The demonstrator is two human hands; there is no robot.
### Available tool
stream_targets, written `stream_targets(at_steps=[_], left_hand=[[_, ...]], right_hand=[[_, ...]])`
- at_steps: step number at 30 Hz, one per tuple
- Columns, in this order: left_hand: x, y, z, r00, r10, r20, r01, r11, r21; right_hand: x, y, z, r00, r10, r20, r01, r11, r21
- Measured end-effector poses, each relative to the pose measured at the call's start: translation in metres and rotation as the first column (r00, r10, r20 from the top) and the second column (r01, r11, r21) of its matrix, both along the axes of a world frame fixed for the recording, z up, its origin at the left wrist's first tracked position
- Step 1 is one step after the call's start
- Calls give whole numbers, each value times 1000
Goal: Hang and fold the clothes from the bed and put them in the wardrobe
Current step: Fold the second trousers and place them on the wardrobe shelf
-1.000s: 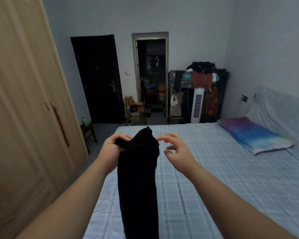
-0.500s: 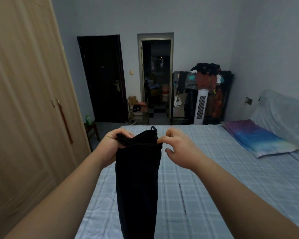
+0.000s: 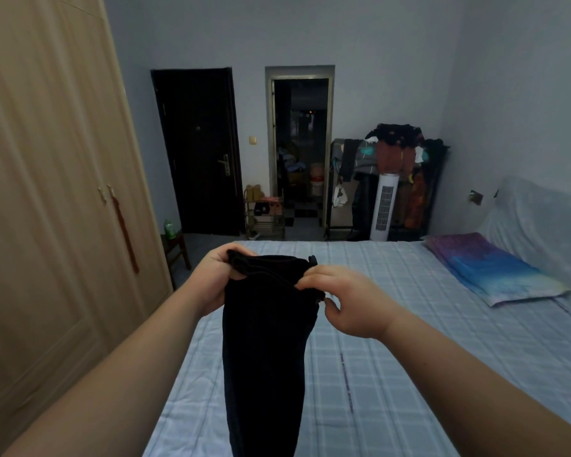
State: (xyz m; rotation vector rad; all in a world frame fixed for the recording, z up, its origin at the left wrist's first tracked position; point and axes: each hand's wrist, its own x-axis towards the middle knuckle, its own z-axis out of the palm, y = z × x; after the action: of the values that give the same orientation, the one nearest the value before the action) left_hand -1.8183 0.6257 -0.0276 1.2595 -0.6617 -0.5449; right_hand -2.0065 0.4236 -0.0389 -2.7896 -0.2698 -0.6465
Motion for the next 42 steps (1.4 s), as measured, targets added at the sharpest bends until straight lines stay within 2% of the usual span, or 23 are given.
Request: stream_targets(at_steps=[5,8,10,13,15,18,21,24,25,28,31,33,36,39,42], left_hand=[[2,1,0,1000,-9,-8,10,998,67],[-1,0,-1,998,-62,-1,61,992,114],[-1,1,-2,996,-87,0,87,988,131],[-3,0,1,993,-116,13,113,983,144],[-5,-3,4,991,-125,54,115,982,152],[-5,-9,6,993,-96,72,86,987,134],[-3,-10,7,993,-86,81,76,990,121],[-2,-14,12,980,-105,166,75,982,174],[-2,-15,15,971,-106,216,63,979,196],[-2,-16,25,939,-68,337,-6,977,215],[-2,-18,38,939,-55,340,-9,983,184],[-2,-21,49,945,-64,322,10,986,168],[-10,-21,70,951,-118,284,79,987,143],[-21,-22,92,904,-164,394,100,979,176],[-33,-28,111,863,-105,493,38,989,144]], right_hand=[[3,-17,-14,988,-155,-12,152,978,-144],[5,-23,-20,974,-218,60,226,954,-195],[4,-30,-19,966,-249,70,256,958,-127],[1,-36,-8,970,-215,-115,233,955,181],[0,-32,-2,959,-126,-253,223,888,402],[-1,-25,-2,958,-30,-285,212,740,638],[0,-20,-1,962,-79,-260,242,686,686],[8,-16,0,965,-225,-138,253,640,725],[11,-15,1,968,-234,-90,214,588,780],[17,-14,9,974,-224,34,45,341,939],[17,-14,25,979,-168,120,-90,174,981],[16,-17,39,984,-103,142,-120,199,973],[12,-24,64,985,-95,146,-107,333,937],[11,-33,84,973,-162,162,-82,416,906],[10,-43,102,971,-175,164,-82,401,913]])
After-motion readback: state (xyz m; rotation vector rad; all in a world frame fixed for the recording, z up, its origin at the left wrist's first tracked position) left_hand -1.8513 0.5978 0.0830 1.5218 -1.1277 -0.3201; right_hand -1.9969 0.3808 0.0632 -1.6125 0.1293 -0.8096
